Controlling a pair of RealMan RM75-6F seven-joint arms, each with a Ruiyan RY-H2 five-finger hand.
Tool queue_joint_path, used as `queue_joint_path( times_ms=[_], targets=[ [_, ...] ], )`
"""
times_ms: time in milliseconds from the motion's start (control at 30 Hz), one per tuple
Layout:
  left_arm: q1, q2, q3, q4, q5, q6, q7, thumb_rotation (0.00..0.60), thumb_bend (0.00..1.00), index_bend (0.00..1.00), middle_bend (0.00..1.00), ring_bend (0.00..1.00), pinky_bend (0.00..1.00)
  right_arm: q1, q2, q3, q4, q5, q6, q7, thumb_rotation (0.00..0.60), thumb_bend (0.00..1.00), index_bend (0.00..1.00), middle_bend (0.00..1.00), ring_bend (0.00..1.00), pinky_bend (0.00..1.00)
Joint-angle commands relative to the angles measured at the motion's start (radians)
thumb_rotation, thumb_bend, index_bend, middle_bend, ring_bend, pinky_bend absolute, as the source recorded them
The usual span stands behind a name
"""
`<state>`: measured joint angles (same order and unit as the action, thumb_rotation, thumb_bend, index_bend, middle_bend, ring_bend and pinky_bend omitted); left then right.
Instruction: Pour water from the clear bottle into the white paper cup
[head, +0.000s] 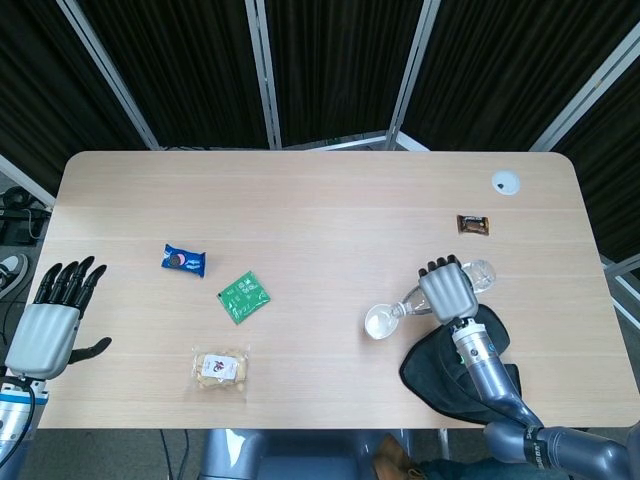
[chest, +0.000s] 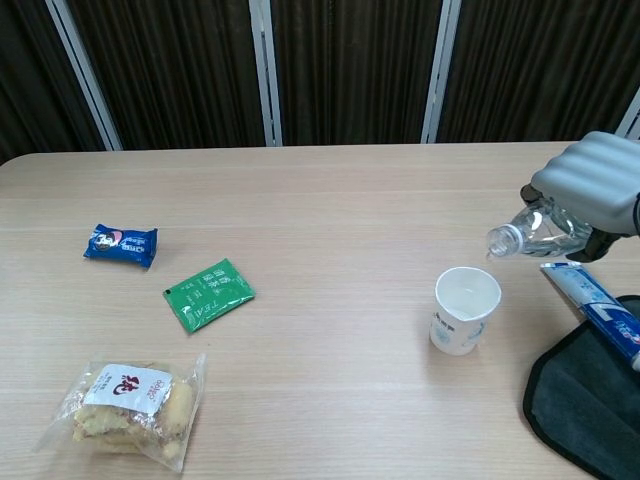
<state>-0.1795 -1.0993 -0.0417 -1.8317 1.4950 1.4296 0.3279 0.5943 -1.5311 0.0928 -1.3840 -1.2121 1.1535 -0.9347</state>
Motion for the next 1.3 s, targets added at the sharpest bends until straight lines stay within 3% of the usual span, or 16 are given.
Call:
queue_joint_path(
  times_ms=[33, 1300],
  targets=[
    [0.0, 0.0, 0.0, 0.0, 0.0, 0.0, 0.0, 0.6, 0.0, 0.0, 0.0, 0.0, 0.0, 0.001, -0.002, -0.001, 0.002, -0.003, 0.005, -0.008, 0.6, 0.43, 0.56, 0.68, 0.59, 0.46],
    [0.001, 0.006, -0.002, -0.01, -0.012, -0.006, 0.005, 0.6, 0.0, 0.0, 0.0, 0.0, 0.0, 0.002, -0.018, -0.008, 0.012, -0.009, 0.028, -0.067, 0.6, 0.43, 0.56, 0.68, 0.6, 0.46]
  ],
)
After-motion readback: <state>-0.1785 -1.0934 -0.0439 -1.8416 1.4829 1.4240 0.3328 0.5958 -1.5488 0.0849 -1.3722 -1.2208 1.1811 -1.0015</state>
